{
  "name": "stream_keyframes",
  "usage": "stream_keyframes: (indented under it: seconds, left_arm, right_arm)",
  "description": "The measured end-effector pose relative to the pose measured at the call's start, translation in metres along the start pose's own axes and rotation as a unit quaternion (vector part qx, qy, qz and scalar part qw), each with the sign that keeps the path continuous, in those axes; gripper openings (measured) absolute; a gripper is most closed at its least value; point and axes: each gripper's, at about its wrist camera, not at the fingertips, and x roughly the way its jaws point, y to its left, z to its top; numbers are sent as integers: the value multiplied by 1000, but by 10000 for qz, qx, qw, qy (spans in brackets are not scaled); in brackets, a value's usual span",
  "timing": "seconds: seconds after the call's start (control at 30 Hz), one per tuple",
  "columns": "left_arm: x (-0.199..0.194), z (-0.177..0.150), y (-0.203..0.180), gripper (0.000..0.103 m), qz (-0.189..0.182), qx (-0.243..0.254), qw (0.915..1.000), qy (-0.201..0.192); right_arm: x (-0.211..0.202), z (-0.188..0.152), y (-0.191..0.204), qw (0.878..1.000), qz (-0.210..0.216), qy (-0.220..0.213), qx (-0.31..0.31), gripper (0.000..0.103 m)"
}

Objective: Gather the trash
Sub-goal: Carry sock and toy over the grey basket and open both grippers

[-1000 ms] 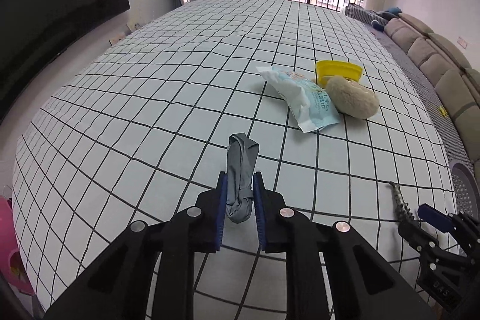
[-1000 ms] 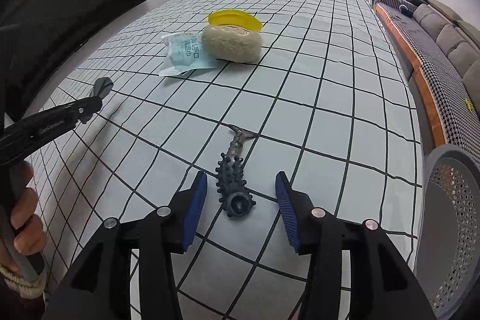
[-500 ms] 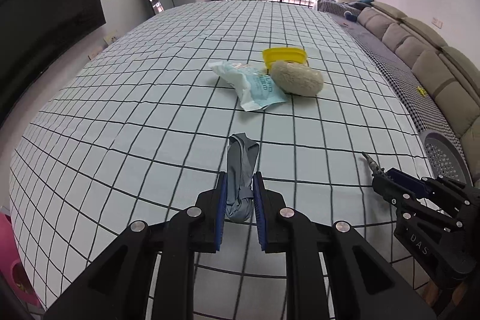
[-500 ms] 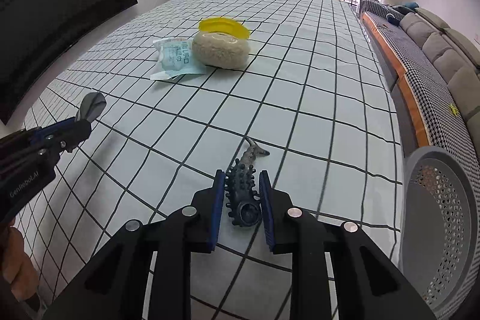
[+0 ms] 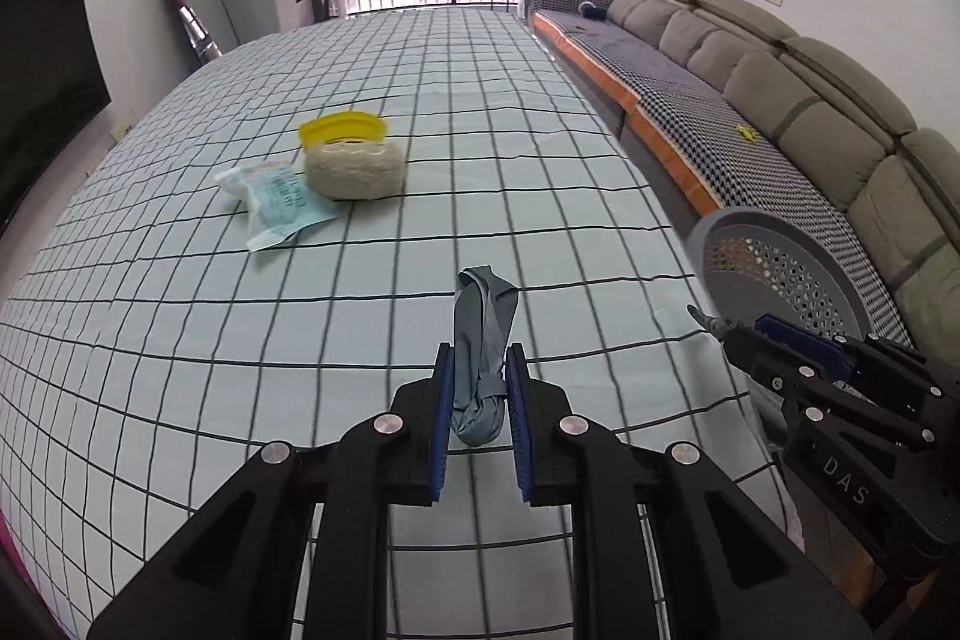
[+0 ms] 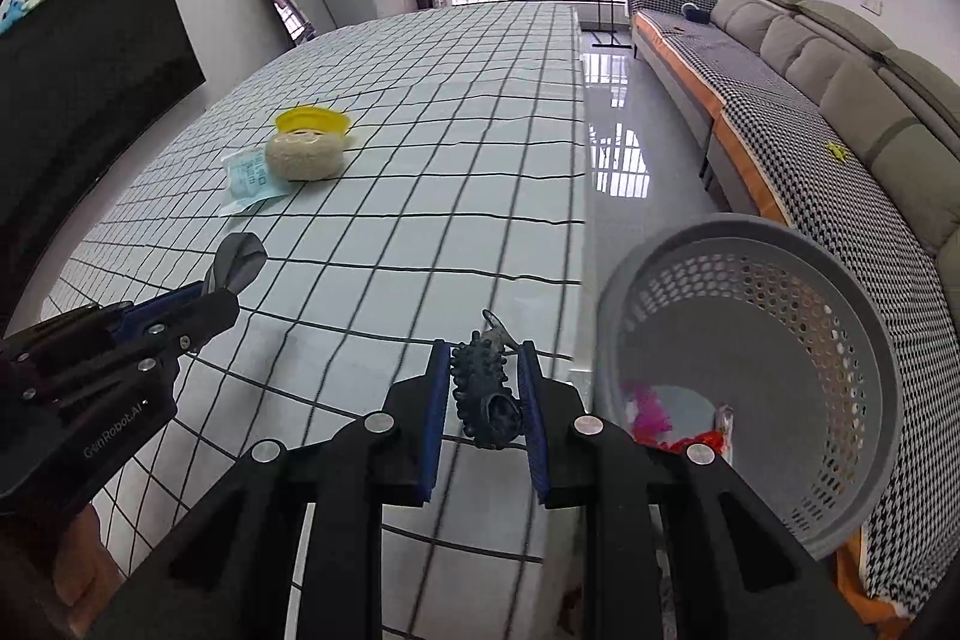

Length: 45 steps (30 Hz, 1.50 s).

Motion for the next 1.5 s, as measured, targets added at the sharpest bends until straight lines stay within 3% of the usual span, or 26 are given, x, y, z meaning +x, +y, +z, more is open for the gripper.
stream_keyframes:
  seconds: [0.3,0.6,0.83,1.23,1.37,1.5]
  left_arm:
    - [10,11,-79,17,-384,505,9979,105]
    - [39,17,-148,17,-599,921,9933,364]
    - [62,20,-173,17,-573,1071,9907,607]
    - [82,23,-191,21,-623,1095,9885,835]
    - [82,23,-192,42,-599,1072,9892,805]
    - [80,24,-192,48,-583,1056,9898,752]
  right_arm:
    - [-25,-14,-80,9980,-363,-116,500,22]
    - [-20,-30,-149,9935,-611,-1,963,22]
    - [-5,-35,-181,9906,-504,77,1268,22]
    - [3,-38,-199,9896,-408,149,1374,22]
    - [0,-39,-204,9887,-378,87,1450,24]
    - [-1,-39,-204,9884,-401,74,1463,26]
